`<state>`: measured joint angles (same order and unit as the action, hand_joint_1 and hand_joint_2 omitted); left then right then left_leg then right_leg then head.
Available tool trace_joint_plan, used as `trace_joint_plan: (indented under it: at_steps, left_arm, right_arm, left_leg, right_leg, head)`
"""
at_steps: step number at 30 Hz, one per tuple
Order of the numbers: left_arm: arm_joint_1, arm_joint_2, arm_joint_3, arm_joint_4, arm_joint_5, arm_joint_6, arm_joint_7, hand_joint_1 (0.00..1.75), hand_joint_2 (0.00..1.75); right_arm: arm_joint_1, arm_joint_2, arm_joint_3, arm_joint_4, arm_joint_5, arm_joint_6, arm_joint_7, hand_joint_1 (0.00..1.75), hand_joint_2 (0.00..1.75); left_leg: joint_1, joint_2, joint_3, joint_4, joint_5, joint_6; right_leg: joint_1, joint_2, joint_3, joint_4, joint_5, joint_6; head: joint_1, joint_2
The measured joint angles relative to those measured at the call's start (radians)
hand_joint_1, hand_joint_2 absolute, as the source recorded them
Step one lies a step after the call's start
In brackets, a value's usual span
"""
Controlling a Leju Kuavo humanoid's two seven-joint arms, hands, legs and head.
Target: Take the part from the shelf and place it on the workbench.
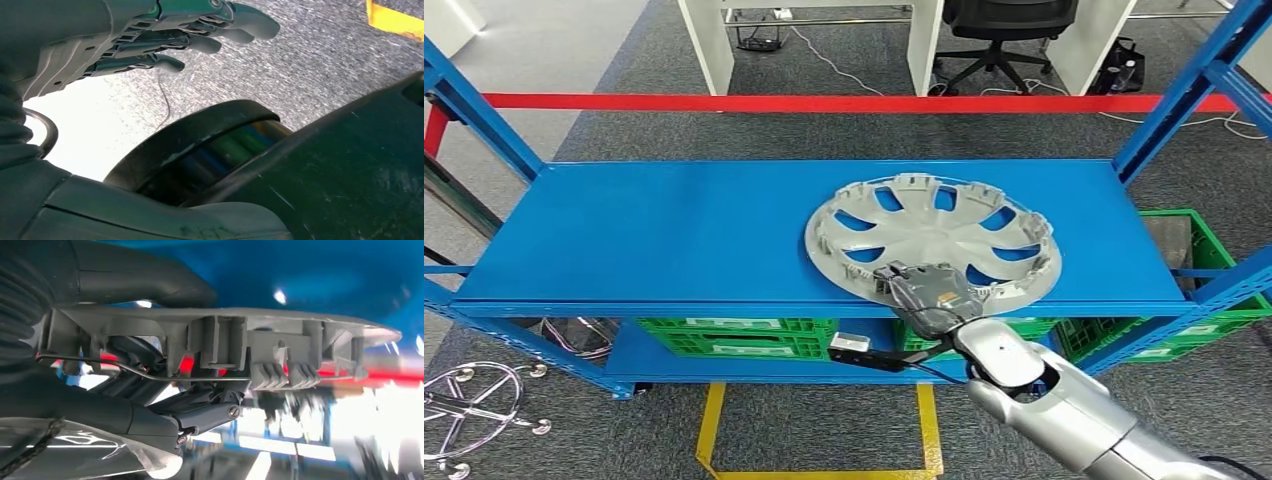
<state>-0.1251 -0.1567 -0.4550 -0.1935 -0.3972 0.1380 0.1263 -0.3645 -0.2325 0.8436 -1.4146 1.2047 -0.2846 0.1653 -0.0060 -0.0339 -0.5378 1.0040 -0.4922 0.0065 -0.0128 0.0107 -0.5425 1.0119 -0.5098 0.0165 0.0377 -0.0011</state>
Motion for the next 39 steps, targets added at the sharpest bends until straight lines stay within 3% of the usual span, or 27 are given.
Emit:
trace_joint_plan:
  at_steps: [4,7,13,19,39]
  left_arm:
    - [-0.009,0.009,0.004,0.0,-0.002,-0.055,-0.009,0.0,1.75]
    - [-0.008,0.01,0.009,-0.001,-0.002,-0.039,-0.033,0.0,1.75]
    - [-0.007,0.009,0.017,-0.004,-0.008,0.005,-0.102,0.0,1.75]
    - [-0.009,0.005,0.019,-0.006,-0.014,0.02,-0.136,0.0,1.75]
    - [-0.014,-0.005,0.019,-0.009,-0.03,-0.03,-0.145,0.0,1.75]
  right_arm:
    - [0.054,0.011,0.0,-0.073,0.123,-0.283,-0.048,1.75,1.75]
    - [0.095,0.025,-0.006,-0.147,0.208,-0.382,-0.081,1.75,1.75]
    - [0.178,0.065,-0.068,-0.333,0.304,-0.397,-0.19,1.75,1.75]
    - [0.208,0.081,-0.102,-0.463,0.332,-0.397,-0.215,1.75,1.75]
    - [0.223,0.087,-0.119,-0.568,0.317,-0.397,-0.275,1.75,1.75]
  left_leg:
    - [0.0,0.0,-0.001,0.0,0.0,0.0]
    - [0.0,0.0,-0.002,0.0,0.0,0.0]
    - [0.0,0.0,-0.003,0.0,0.0,0.0]
    - [0.0,0.0,-0.003,0.0,0.0,0.0]
    - [0.0,0.0,-0.003,0.001,0.0,0.0]
  right_leg:
    - [0.0,0.0,-0.001,0.0,0.0,0.0]
    - [0.0,0.0,-0.002,0.0,0.0,0.0]
    - [0.0,0.0,-0.003,0.0,-0.001,0.0]
    - [0.0,0.0,-0.003,0.0,0.0,0.0]
    - [0.0,0.0,-0.003,0.0,0.0,0.0]
  head:
    - [0.0,0.0]
    - [0.0,0.0]
    - [0.0,0.0]
    - [0.0,0.0]
    - [0.0,0.0]
